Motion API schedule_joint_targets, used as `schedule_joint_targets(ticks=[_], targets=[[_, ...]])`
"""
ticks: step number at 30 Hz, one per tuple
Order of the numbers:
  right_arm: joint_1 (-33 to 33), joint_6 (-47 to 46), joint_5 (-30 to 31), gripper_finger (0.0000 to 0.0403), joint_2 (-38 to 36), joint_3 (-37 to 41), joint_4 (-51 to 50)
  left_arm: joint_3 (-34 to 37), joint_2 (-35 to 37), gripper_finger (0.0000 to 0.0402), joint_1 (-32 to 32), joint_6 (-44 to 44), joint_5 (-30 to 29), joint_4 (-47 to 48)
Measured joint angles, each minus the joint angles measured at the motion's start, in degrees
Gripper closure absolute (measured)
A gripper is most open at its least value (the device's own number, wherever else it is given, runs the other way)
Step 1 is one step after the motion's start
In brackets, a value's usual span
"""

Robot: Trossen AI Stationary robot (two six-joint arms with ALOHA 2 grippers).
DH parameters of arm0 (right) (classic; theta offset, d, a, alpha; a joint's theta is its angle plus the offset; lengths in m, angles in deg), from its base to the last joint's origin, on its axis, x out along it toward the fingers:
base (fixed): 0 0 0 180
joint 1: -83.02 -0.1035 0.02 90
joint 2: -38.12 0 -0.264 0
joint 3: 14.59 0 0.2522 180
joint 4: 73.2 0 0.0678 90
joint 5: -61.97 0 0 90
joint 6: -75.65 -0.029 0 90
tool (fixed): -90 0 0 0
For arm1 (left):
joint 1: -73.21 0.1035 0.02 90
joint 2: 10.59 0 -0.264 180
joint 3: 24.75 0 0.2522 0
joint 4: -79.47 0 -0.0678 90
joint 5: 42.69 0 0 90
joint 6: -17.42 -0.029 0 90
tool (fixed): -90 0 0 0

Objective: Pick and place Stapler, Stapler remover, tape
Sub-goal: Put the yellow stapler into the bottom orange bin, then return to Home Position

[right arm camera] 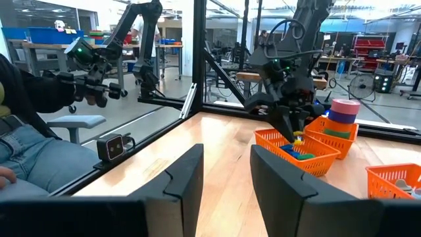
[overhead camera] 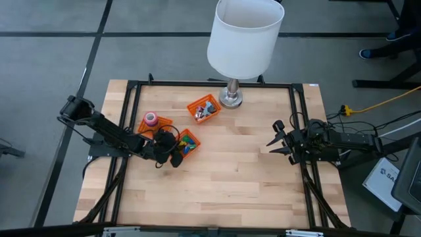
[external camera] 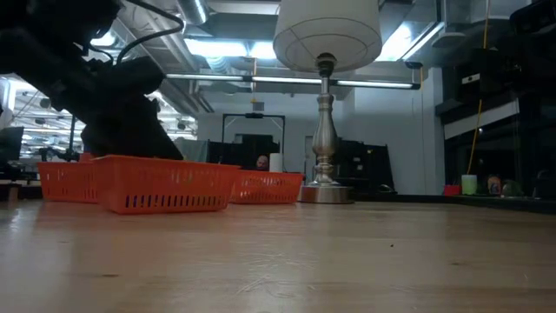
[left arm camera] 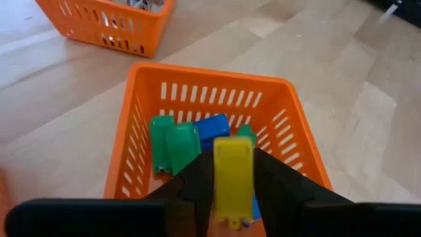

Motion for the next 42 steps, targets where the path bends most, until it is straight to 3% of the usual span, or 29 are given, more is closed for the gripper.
schedule_joint_targets(ticks=[16, 23, 29, 33, 37, 39, 42], targets=[[0.0, 0.02, 0.01, 0.0274, -0.02, 0.0, -0.02, 0.0, -0.02, 0.0238, 0.0, -1.05, -4.11, -0.33], [-0.02, 0.0, 0.0, 0.0274, 0.0, 0.0, -0.02, 0.0, -0.02, 0.0233, 0.0, 0.31, 0.08, -0.41], [0.0, 0.01, 0.01, 0.0274, -0.01, 0.0, 0.0, 0.0, -0.02, 0.0233, 0.59, -2.91, -0.66, 0.13], [0.0, 0.02, 0.01, 0.0274, -0.02, 0.0, 0.0, 0.04, -0.04, 0.0233, 0.55, -9.42, 0.33, -1.12], [-0.01, 0.01, 0.0, 0.0274, -0.02, 0.0, 0.0, 0.09, -0.04, 0.0233, 0.55, -24.94, 1.16, -9.7], [0.0, 0.0, 0.01, 0.0274, -0.02, 0.0, 0.0, 0.09, -0.04, 0.0233, 0.77, -34.42, 4.62, -15.31], [0.0, 0.01, 0.01, 0.0274, -0.01, 0.0, 0.0, 0.4, -0.04, 0.0233, 2.22, -45.43, 15.1, -22.64]])
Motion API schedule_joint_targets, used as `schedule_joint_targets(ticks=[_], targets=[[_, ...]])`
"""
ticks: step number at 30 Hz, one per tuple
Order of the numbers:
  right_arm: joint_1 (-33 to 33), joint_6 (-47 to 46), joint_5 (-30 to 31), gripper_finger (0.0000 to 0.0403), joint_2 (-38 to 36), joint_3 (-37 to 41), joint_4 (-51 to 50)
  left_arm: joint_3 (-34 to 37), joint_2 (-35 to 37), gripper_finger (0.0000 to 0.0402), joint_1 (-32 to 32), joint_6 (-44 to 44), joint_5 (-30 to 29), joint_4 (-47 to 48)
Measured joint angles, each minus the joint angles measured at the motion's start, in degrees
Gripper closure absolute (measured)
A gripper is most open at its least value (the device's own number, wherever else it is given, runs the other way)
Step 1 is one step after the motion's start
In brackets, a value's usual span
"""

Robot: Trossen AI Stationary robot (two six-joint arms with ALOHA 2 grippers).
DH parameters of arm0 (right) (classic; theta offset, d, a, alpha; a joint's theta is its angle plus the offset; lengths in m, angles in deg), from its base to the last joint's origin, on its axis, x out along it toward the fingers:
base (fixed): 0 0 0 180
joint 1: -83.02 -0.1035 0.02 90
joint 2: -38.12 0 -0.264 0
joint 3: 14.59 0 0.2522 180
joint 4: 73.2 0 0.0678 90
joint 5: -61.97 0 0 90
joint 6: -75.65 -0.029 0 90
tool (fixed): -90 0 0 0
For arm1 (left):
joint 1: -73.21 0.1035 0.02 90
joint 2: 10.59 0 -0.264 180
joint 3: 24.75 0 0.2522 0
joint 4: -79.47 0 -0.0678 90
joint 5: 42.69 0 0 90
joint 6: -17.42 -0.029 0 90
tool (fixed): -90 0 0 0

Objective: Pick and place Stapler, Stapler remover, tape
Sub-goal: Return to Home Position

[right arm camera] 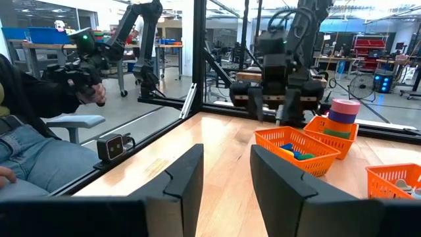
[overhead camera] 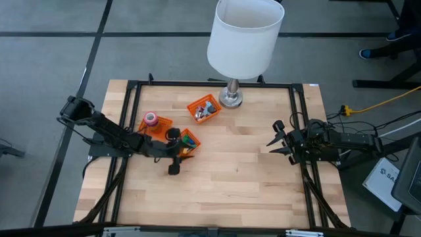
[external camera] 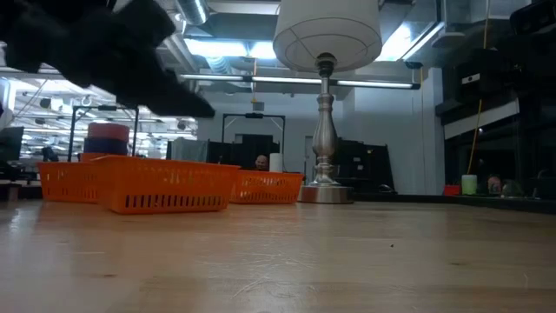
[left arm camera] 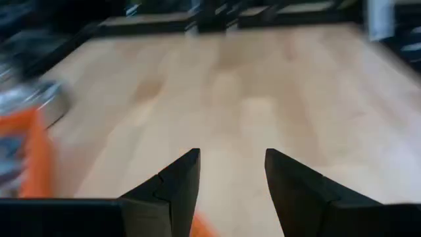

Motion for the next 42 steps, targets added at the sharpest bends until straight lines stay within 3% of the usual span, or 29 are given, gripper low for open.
schedule_joint_targets(ticks=[3, 8, 13, 19, 25, 36, 42], targets=[[0.0, -0.01, -0.02, 0.0274, -0.01, 0.0, -0.02, 3.07, 0.02, 0.0233, 2.99, -2.16, 6.65, -7.12], [0.0, -0.01, 0.0, 0.0274, -0.01, 0.0, 0.0, 13.05, -0.02, 0.0233, 8.15, 1.56, 10.87, -21.81], [-0.02, -0.01, -0.01, 0.0274, -0.01, 0.0, 0.01, 21.03, 0.15, 0.0233, 9.19, 2.69, 12.07, -36.99], [-0.01, 0.0, 0.0, 0.0274, 0.0, 0.0, 0.06, 20.98, 4.96, 0.0233, 9.32, 2.67, 7.82, -28.65], [-0.02, -0.01, -0.01, 0.0274, 0.01, 0.0, -0.07, 20.97, 15.12, 0.0233, 9.33, -2.53, 7.35, -23.59], [-0.02, -0.01, 0.0, 0.0274, 0.01, 0.0, -0.03, 20.93, 39.45, 0.0233, 9.69, -4.29, 8.62, 2.36], [0.0, 0.01, 0.0, 0.0274, 0.0, -0.01, -0.02, 20.93, 47.99, 0.0233, 9.69, -2.85, 8.64, 13.56]])
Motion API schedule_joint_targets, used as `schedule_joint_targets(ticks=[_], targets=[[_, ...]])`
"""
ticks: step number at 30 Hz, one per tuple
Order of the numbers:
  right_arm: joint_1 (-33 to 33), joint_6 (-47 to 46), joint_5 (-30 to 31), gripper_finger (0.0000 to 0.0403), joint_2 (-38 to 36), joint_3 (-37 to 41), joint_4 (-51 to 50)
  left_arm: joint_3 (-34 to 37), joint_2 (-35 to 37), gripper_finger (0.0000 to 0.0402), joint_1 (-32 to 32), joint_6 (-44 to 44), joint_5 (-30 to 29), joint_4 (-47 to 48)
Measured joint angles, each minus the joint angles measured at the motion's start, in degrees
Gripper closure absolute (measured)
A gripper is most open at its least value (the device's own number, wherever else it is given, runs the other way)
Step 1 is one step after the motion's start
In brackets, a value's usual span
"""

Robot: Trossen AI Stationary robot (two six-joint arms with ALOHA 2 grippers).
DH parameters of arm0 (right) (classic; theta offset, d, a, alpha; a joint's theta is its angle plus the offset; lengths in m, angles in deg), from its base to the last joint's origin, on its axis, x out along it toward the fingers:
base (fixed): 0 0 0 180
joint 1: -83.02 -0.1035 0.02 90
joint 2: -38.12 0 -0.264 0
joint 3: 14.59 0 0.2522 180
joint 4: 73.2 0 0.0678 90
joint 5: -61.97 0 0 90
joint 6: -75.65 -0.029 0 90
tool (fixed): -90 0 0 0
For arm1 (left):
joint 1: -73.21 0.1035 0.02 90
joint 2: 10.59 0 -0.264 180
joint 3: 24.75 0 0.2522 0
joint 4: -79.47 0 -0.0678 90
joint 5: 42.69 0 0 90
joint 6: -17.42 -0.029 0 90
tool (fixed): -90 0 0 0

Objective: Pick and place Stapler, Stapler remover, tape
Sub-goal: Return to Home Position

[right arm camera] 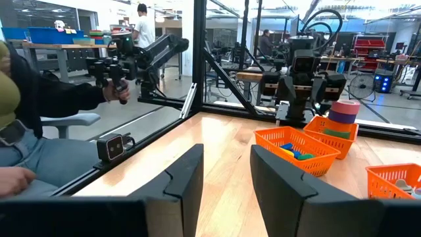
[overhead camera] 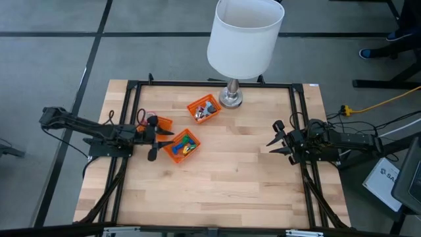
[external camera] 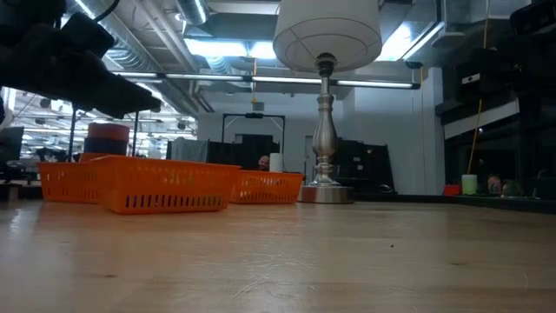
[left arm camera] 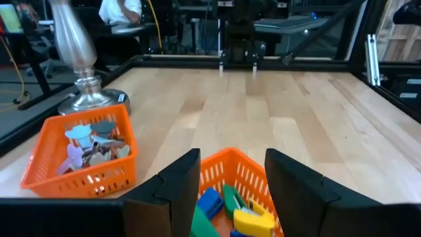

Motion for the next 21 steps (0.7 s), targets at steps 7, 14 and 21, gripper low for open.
schedule_joint_targets(ticks=[7, 14, 21], targets=[[-0.01, 0.0, -0.01, 0.0274, 0.0, 0.01, 0.0, -0.02, 6.16, 0.0233, 0.0, -3.36, -0.89, 6.02], [-0.01, 0.01, 0.01, 0.0274, 0.0, 0.01, 0.0, -0.02, 12.66, 0.0233, 0.0, -9.23, -3.56, 9.16], [-0.02, -0.01, 0.01, 0.0274, 0.01, 0.01, 0.0, -0.02, 23.28, 0.0233, 2.21, -10.5, 7.42, 16.4]])
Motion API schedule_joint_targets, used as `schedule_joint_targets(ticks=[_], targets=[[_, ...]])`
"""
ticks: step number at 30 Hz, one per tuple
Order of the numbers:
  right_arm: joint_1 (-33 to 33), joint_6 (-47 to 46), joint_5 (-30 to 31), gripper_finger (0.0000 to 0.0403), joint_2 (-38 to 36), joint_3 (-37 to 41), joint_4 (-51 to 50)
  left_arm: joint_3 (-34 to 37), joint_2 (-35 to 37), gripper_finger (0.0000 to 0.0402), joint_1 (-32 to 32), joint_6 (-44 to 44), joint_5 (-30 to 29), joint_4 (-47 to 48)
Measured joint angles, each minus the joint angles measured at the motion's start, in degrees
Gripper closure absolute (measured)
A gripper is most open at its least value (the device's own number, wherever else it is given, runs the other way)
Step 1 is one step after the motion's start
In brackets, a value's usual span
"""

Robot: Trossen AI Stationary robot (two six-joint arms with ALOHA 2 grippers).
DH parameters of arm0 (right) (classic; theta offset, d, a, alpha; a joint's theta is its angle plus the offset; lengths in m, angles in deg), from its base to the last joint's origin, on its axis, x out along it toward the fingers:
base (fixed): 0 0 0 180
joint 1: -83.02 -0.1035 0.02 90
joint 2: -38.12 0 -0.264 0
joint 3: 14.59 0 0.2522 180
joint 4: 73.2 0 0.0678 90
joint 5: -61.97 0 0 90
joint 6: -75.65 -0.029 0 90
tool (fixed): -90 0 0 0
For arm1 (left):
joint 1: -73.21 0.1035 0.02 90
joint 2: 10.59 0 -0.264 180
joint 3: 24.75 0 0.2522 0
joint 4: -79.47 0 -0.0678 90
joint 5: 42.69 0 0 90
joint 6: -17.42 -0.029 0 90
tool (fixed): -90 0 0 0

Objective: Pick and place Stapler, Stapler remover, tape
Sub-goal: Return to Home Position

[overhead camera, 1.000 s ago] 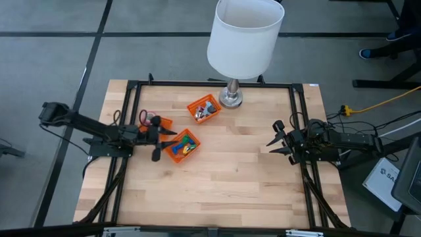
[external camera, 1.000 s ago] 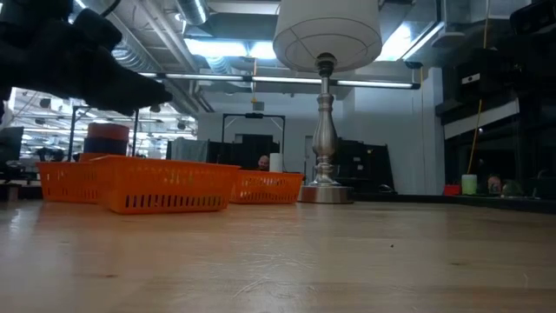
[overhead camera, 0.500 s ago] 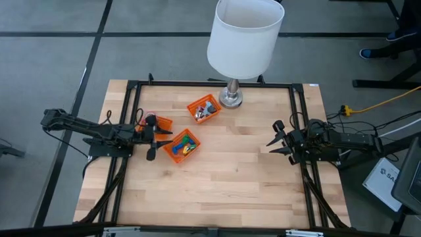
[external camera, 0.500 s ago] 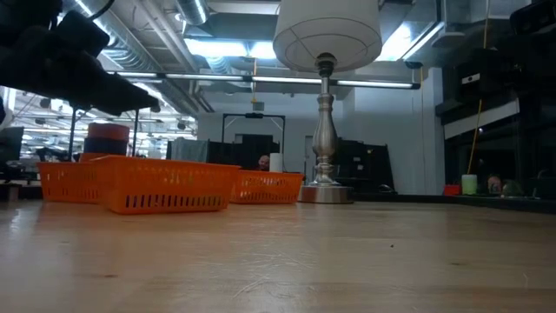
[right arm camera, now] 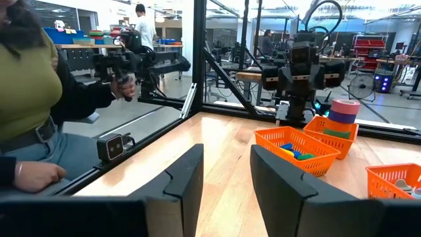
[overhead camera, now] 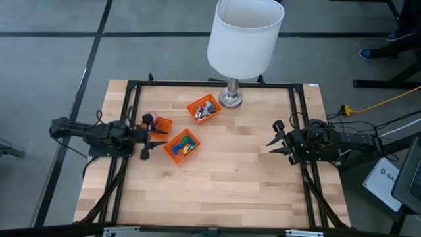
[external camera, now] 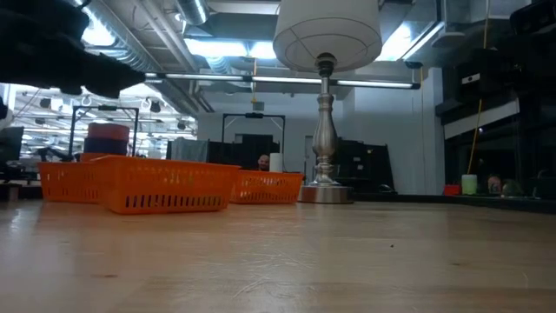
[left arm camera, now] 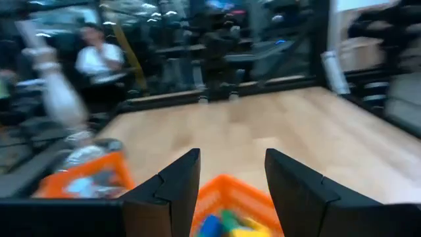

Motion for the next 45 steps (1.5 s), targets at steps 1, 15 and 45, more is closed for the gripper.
schedule_joint_targets(ticks=[1, 15, 45], targets=[[0.02, 0.01, -0.01, 0.0274, -0.02, -0.01, 0.0, -0.04, 1.49, 0.0233, 0.75, 0.74, 2.97, 1.39], [0.01, 0.0, -0.01, 0.0274, -0.02, 0.0, 0.04, -0.11, -1.04, 0.0233, 8.93, 0.55, 8.19, 2.55], [0.02, 0.01, -0.02, 0.0274, -0.02, 0.0, 0.02, -0.07, -8.76, 0.0233, 9.16, 11.85, 6.99, -6.47]])
